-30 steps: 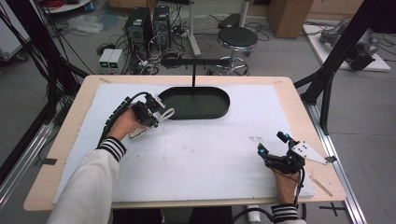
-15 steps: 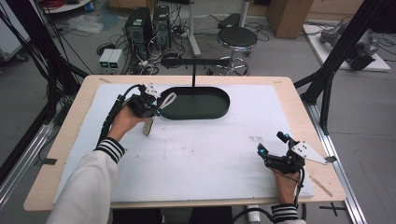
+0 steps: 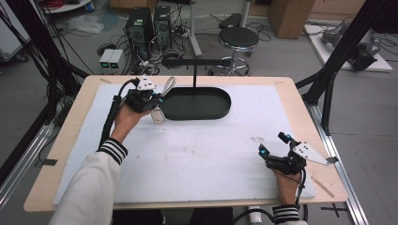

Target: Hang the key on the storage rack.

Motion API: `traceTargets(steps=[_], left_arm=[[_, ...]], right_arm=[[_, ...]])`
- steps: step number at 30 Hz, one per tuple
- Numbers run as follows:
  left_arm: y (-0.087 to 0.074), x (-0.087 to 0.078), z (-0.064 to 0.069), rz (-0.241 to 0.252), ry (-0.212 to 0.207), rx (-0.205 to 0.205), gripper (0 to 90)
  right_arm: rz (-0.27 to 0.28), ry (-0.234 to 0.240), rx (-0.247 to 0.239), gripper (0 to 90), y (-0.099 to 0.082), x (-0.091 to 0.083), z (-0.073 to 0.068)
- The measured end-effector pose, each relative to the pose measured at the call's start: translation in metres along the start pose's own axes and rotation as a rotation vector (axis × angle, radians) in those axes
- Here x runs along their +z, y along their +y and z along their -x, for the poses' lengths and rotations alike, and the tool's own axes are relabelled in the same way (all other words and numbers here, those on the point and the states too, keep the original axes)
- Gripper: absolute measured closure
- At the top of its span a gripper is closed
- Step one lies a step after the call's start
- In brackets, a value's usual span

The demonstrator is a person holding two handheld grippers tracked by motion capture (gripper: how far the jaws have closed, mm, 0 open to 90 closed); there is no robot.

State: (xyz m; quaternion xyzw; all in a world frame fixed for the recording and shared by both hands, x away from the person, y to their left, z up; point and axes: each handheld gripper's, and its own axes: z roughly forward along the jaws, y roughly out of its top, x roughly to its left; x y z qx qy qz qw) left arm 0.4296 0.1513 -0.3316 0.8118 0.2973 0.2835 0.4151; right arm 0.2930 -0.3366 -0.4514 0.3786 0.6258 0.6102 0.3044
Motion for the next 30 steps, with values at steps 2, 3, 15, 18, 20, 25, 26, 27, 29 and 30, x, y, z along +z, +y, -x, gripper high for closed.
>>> traceTargets(steps=[2,3,15,18,20,25,26,27,29,30], left_arm=[[0.002,0.0,-0.003,0.048,0.008,-0.026,81.4],[0.002,0.0,-0.003,0.048,0.008,-0.026,81.4],[0.005,0.006,-0.005,0.095,0.066,-0.057,81.4],[0.006,0.009,-0.007,0.109,0.094,-0.06,81.4],[0.007,0.011,-0.008,0.112,0.094,-0.067,81.4],[0.006,0.019,-0.01,0.122,0.12,-0.076,81.4],[0.004,0.022,-0.011,0.123,0.12,-0.088,81.4],[0.004,0.022,-0.011,0.123,0.12,-0.088,81.4],[0.004,0.024,-0.012,0.123,0.125,-0.09,81.4],[0.003,0.026,-0.012,0.123,0.122,-0.089,81.4]], right_arm=[[0.002,0.001,-0.001,2.5,0.0,0.0,-0.001],[0.002,0.001,-0.001,2.5,0.0,0.0,-0.001],[0.001,0.002,-0.002,2.5,0.0,0.0,0.0],[0.001,0.001,-0.003,2.5,0.0,0.0,0.0],[0.0,0.001,-0.004,2.5,0.0,0.0,0.0],[0.002,0.003,0.002,2.5,0.0,0.0,0.0],[0.002,0.003,0.005,2.5,0.0,0.0,0.001],[0.002,0.003,0.005,2.5,0.0,0.0,0.001],[0.003,0.004,0.007,2.5,0.0,0.0,0.001],[0.003,0.003,0.007,2.5,0.0,0.0,0.001]])
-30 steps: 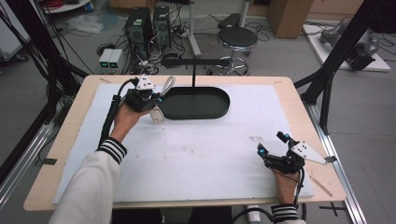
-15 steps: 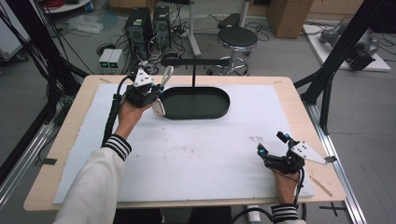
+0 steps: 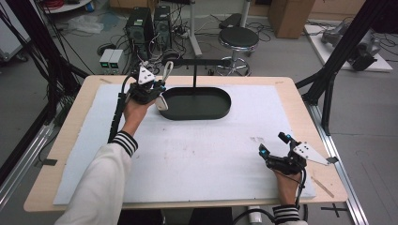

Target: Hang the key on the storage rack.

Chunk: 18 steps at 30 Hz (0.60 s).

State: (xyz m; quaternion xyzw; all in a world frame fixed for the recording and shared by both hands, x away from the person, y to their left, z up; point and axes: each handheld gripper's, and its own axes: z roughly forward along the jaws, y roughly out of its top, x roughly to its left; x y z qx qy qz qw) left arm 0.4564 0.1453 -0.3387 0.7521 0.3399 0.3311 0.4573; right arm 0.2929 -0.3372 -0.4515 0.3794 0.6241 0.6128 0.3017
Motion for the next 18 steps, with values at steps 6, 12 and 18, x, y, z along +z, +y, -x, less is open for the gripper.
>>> traceTargets(steps=[6,12,18], left_arm=[[0.0,0.009,0.0,0.011,0.02,-0.012,81.4],[-0.001,0.014,-0.001,0.01,0.038,-0.009,81.4],[-0.004,0.019,-0.002,0.006,0.048,-0.019,81.4]], right_arm=[[0.003,0.001,0.001,2.5,0.0,0.0,0.0],[0.001,0.002,0.003,2.5,0.0,0.0,0.0],[0.003,0.002,0.002,2.5,0.0,0.0,0.0]])
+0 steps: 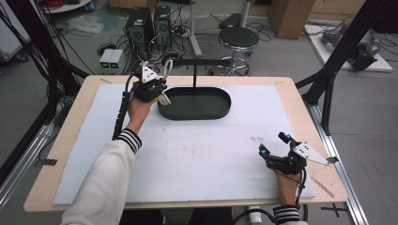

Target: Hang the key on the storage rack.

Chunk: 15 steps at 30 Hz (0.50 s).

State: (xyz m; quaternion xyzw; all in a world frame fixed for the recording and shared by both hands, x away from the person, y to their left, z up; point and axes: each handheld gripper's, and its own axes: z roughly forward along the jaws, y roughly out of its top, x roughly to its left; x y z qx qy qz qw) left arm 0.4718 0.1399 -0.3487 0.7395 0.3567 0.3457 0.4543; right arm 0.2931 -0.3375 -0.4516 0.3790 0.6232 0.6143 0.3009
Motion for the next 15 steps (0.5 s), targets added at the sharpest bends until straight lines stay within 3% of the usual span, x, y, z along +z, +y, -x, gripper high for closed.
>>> traceTargets(steps=[15], left_arm=[[0.0,0.011,0.002,-0.017,0.04,0.01,81.4]], right_arm=[[-0.001,-0.002,0.006,2.5,0.0,0.0,0.0]])
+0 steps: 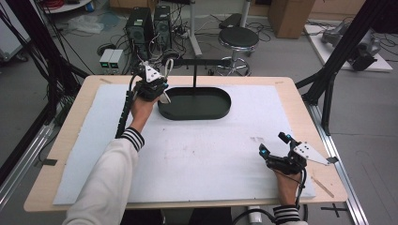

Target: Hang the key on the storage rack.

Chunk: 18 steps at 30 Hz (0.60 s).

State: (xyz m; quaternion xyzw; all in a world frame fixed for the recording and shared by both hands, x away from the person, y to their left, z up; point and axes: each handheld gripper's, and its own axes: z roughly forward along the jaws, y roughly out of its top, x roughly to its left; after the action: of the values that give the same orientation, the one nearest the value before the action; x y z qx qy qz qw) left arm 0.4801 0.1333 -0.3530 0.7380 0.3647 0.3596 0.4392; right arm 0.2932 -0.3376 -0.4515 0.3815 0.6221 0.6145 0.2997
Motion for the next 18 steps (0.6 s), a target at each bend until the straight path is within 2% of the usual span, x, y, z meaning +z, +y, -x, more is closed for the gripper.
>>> traceTargets(steps=[18], left_arm=[[-0.008,0.014,-0.004,-0.055,0.024,-0.025,81.4]], right_arm=[[0.006,0.003,0.0,2.5,0.0,0.0,0.0]])
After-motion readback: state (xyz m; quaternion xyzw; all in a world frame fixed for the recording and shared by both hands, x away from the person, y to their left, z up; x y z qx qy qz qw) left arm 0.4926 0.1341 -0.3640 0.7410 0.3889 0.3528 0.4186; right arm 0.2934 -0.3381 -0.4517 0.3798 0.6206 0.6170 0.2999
